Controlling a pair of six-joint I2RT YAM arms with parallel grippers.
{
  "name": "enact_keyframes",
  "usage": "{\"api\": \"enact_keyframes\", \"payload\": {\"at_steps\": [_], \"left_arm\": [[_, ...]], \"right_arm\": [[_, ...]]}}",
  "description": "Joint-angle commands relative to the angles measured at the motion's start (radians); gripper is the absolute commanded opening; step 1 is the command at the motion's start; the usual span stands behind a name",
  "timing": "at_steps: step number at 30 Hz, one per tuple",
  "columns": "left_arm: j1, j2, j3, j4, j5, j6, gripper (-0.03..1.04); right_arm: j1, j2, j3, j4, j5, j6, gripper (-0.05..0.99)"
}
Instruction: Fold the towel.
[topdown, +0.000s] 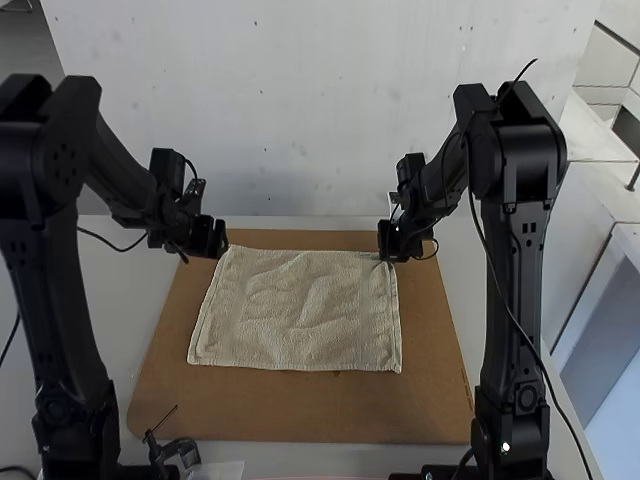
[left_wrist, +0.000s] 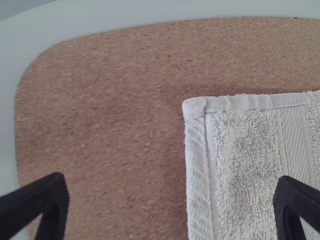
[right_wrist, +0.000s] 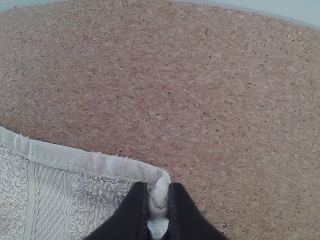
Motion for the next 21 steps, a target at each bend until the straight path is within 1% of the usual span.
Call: {"api": "enact_keyframes", "payload": {"at_steps": [1,3,4,6,11,16,18,21], "left_arm": [[-0.021,0.052,0.065,0.005,0.074,-0.035,0.90],[-0.021,0.081,0.092,-0.003,0.113,-0.049,0.90],[-0.021,0.094,0.101,-0.006,0.120,-0.058,0.90],[-0.021,0.118,0.124,-0.009,0.137,-0.066,0.86],[-0.022,0.173,0.161,-0.010,0.142,-0.068,0.86],[-0.036,0.223,0.197,-0.020,0.140,-0.075,0.83],[-0.038,0.229,0.206,-0.026,0.140,-0.091,0.77],[-0.036,0.229,0.210,-0.026,0.140,-0.097,0.65]], "right_arm": [[0.010,0.033,-0.035,-0.006,0.001,-0.007,0.02],[0.012,0.024,-0.038,-0.002,-0.002,-0.007,0.02],[0.012,0.021,-0.039,-0.002,-0.002,-0.007,0.02],[0.012,0.016,-0.041,-0.002,-0.004,-0.007,0.02],[0.015,0.012,-0.044,-0.002,-0.005,-0.009,0.02],[0.017,0.010,-0.039,0.000,-0.010,-0.009,0.02],[0.017,0.010,-0.038,-0.002,-0.010,-0.009,0.02],[0.018,0.010,-0.036,-0.002,-0.010,-0.009,0.02]]}}
